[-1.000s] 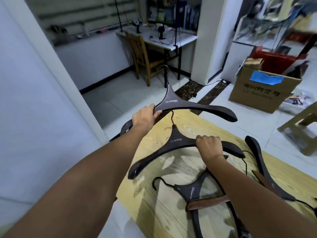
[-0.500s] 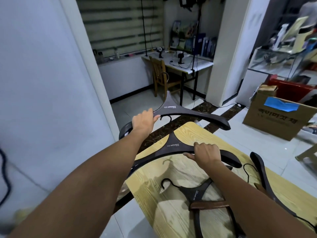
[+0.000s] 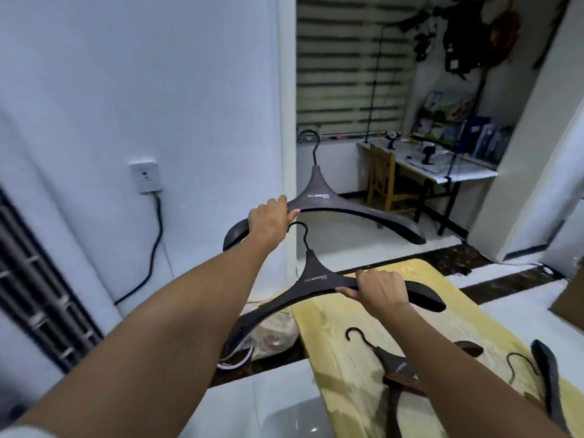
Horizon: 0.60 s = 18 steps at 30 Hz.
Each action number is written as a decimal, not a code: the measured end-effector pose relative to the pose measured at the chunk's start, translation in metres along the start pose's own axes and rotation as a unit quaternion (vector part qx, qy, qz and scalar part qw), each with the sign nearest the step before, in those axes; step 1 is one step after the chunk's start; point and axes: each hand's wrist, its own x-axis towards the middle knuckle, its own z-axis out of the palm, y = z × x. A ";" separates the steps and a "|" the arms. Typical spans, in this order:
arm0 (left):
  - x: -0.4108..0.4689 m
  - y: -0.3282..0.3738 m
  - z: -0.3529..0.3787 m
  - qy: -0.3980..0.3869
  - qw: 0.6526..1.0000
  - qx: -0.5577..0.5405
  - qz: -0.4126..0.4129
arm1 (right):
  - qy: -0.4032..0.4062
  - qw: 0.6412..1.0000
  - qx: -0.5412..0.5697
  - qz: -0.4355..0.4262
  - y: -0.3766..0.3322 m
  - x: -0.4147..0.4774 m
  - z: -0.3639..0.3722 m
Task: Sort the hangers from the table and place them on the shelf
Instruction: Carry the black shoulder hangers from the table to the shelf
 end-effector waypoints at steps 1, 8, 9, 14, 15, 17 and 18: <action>-0.006 -0.011 -0.006 0.006 1.000 0.000 -0.012 | 0.008 1.000 0.008 -0.012 -0.008 -0.001 -0.005; -0.060 -0.106 -0.051 0.039 0.994 0.019 -0.104 | 0.054 0.991 0.035 -0.114 -0.084 -0.008 -0.034; -0.069 -0.118 -0.056 0.041 0.992 0.027 -0.116 | 0.059 0.990 0.041 -0.125 -0.096 -0.008 -0.038; -0.119 -0.182 -0.082 0.049 0.980 0.056 -0.184 | 0.091 0.974 0.051 -0.199 -0.155 -0.013 -0.055; -0.131 -0.196 -0.088 0.051 0.977 0.059 -0.199 | 0.101 0.970 0.053 -0.215 -0.169 -0.014 -0.059; -0.153 -0.220 -0.097 0.050 0.971 0.062 -0.226 | 0.116 0.962 0.062 -0.241 -0.195 -0.017 -0.066; -0.166 -0.232 -0.102 0.047 0.967 0.064 -0.241 | 0.121 0.957 0.067 -0.255 -0.208 -0.019 -0.070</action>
